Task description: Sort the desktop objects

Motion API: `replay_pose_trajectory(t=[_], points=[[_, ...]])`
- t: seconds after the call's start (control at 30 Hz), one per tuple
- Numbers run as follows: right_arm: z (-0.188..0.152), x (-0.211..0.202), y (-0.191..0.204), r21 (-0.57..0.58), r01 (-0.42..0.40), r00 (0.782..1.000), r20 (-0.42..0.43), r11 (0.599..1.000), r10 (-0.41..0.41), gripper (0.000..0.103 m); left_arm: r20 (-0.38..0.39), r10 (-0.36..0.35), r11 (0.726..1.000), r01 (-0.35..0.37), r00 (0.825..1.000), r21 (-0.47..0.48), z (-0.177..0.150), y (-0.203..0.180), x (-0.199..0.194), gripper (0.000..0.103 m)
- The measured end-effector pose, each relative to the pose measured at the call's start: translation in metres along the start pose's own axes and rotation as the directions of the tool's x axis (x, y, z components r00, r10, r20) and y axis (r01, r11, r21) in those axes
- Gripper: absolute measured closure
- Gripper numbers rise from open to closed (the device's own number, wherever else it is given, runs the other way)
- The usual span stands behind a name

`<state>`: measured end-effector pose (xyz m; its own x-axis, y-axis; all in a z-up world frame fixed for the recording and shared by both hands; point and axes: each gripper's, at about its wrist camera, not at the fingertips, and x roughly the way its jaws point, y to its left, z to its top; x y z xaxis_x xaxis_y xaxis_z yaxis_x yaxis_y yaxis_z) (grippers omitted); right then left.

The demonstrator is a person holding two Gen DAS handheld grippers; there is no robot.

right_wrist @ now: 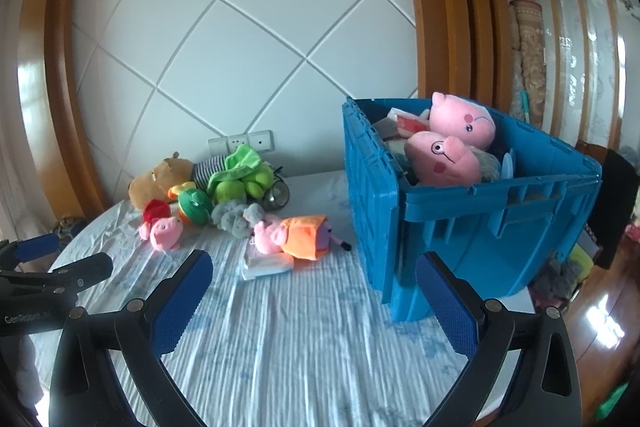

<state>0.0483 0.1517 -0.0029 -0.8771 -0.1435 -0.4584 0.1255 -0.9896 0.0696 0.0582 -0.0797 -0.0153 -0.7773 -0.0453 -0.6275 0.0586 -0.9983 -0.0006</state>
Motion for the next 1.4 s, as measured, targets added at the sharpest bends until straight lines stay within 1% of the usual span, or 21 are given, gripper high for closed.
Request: replay_pose_trajectory(t=[0.3, 0.67, 0.87, 1.07, 1.23, 1.4], points=[[0.002, 0.002, 0.009, -0.015, -0.012, 1.000, -0.005, 1.000, 0.012, 0.000, -0.009, -0.011, 1.000, 0.011, 1.000, -0.023, -0.001, 0.009, -0.003, 0.000], [0.001, -0.001, 0.016, -0.019, -0.006, 1.000, -0.009, 1.000, 0.005, 0.000, -0.022, -0.037, 0.999, 0.037, 0.999, -0.027, -0.004, 0.018, -0.003, 0.000], [-0.001, -0.003, 0.026, -0.024, -0.007, 1.000, -0.013, 1.000, 0.006, 0.000, -0.023, -0.037, 0.999, 0.036, 0.999, -0.030, -0.009, 0.029, -0.005, 0.000], [-0.005, -0.002, 0.042, -0.028, -0.010, 1.000, -0.020, 1.000, 0.009, 0.000, -0.029, -0.031, 0.998, 0.030, 0.999, -0.047, -0.016, 0.052, -0.006, 0.000], [-0.011, 0.002, 0.059, -0.025, -0.017, 0.999, -0.033, 1.000, 0.016, 0.000, -0.046, -0.008, 0.999, 0.006, 0.999, -0.051, -0.026, 0.078, -0.003, 0.000], [-0.024, 0.015, 0.075, -0.013, -0.019, 0.998, -0.064, 1.000, 0.018, 0.000, -0.086, 0.002, 0.998, -0.007, 0.996, -0.060, -0.039, 0.104, 0.015, 0.000]])
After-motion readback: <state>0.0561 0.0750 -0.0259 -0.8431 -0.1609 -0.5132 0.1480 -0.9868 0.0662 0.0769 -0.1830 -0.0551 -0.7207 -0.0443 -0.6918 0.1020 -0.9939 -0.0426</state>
